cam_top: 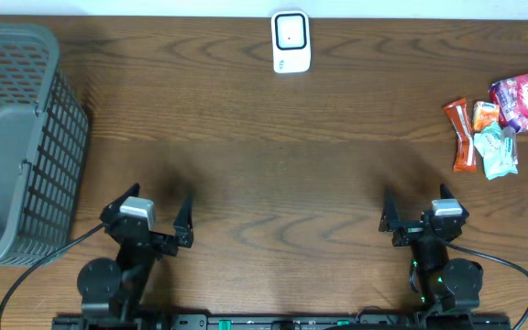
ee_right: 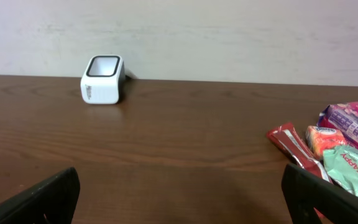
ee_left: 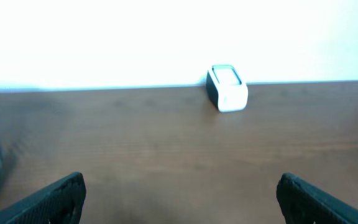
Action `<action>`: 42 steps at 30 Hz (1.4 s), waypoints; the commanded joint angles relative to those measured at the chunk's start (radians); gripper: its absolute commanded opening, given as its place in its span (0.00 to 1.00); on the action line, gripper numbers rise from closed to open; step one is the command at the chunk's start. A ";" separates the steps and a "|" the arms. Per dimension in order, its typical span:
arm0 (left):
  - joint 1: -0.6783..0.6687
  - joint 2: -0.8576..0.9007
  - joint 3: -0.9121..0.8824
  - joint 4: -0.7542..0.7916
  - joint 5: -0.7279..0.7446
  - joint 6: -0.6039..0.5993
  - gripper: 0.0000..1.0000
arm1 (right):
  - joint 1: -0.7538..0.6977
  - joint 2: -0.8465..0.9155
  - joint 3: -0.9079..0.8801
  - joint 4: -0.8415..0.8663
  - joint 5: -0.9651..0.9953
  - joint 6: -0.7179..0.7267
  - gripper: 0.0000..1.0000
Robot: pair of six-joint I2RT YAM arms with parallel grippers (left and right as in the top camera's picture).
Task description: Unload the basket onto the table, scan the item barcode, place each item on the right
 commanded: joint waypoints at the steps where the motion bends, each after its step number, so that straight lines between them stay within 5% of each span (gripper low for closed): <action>1: 0.005 -0.033 -0.034 0.051 -0.010 0.049 0.98 | -0.006 -0.007 -0.001 -0.005 0.005 -0.011 0.99; 10: 0.006 -0.060 -0.140 0.223 -0.014 -0.009 0.98 | -0.006 -0.007 -0.001 -0.005 0.005 -0.011 0.99; 15: 0.006 -0.060 -0.162 0.271 -0.161 -0.167 0.98 | -0.006 -0.007 -0.001 -0.005 0.005 -0.011 0.99; 27: 0.006 -0.060 -0.229 0.397 -0.162 -0.163 0.98 | -0.006 -0.007 -0.001 -0.005 0.005 -0.011 0.99; 38: 0.006 -0.060 -0.229 0.244 -0.151 -0.137 0.98 | -0.006 -0.007 -0.001 -0.005 0.005 -0.011 0.99; 42: 0.006 -0.060 -0.229 0.179 -0.051 -0.011 0.98 | -0.006 -0.007 -0.001 -0.005 0.005 -0.011 0.99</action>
